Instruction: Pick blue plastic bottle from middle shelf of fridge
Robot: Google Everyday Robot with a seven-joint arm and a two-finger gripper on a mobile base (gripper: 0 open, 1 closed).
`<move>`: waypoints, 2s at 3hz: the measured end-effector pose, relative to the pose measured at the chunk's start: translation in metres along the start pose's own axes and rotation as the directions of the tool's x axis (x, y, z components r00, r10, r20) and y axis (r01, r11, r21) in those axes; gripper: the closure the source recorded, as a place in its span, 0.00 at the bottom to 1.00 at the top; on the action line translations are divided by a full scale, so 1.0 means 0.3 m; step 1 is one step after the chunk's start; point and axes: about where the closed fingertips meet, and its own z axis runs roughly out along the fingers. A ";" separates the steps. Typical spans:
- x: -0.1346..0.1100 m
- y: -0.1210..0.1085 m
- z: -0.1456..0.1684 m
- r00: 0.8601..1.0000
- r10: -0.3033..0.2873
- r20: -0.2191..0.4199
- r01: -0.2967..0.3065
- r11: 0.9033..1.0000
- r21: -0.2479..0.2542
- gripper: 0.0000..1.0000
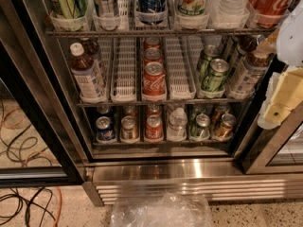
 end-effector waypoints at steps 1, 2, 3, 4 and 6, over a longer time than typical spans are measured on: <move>0.000 0.000 0.000 1.000 0.000 0.000 0.000 1.000 0.000 0.00; -0.004 0.000 0.001 1.000 -0.008 0.003 0.008 1.000 0.028 0.00; 0.038 0.039 0.011 1.000 -0.009 -0.030 0.012 0.993 0.117 0.00; 0.138 0.094 0.214 0.998 0.011 -0.065 0.002 0.982 0.191 0.00; 0.077 0.098 0.245 0.992 0.117 0.055 -0.125 0.977 0.172 0.00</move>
Offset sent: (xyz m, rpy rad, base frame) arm -0.0004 0.0010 -0.0043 -0.0145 -0.0495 0.0059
